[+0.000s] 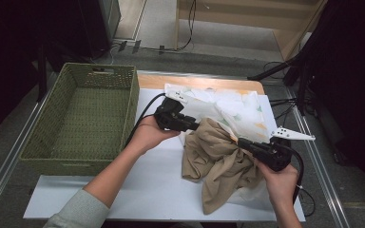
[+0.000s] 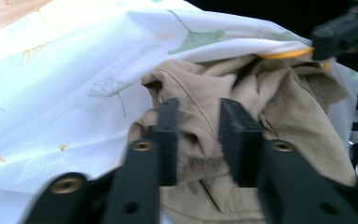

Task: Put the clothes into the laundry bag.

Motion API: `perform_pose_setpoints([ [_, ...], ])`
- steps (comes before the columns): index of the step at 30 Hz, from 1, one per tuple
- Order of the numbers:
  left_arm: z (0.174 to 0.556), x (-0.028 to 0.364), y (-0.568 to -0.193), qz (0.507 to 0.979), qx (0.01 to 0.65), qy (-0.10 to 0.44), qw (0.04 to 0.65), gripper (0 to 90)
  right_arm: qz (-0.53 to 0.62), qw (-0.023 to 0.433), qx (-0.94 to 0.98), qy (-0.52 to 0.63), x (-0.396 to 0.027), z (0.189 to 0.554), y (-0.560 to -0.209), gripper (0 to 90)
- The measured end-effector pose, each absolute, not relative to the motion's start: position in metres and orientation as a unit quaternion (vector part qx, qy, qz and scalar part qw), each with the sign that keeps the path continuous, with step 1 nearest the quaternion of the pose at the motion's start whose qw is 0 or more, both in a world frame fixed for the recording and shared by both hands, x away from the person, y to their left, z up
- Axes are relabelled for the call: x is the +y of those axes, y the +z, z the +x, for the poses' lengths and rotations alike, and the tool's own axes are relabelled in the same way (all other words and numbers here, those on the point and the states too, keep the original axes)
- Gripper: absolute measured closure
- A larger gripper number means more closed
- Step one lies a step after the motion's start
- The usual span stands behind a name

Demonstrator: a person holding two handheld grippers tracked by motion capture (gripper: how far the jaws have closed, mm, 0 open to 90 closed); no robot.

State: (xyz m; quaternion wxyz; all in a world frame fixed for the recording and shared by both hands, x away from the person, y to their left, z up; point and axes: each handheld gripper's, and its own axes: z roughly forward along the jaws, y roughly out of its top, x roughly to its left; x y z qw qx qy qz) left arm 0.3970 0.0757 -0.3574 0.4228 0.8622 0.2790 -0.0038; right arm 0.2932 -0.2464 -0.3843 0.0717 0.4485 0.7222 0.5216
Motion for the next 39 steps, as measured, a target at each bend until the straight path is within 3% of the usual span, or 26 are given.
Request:
perform_pose_setpoints([
  [3,0.406,0.064,-0.364,0.869,0.278,0.003,0.409,90.0,0.449,0.072,0.721,0.523,-0.247,0.294,-0.383,89.1],
  [15,0.398,0.018,-0.414,0.883,0.270,-0.028,0.384,90.0,0.453,0.076,0.713,0.529,-0.249,0.294,-0.381,89.1],
  [30,0.355,-0.029,-0.427,0.881,0.220,-0.060,0.415,90.0,0.456,0.076,0.711,0.529,-0.248,0.294,-0.383,89.1],
  [39,0.336,-0.027,-0.422,0.863,0.211,-0.070,0.453,90.0,0.437,0.047,0.713,0.546,-0.238,0.291,-0.381,89.3],
])
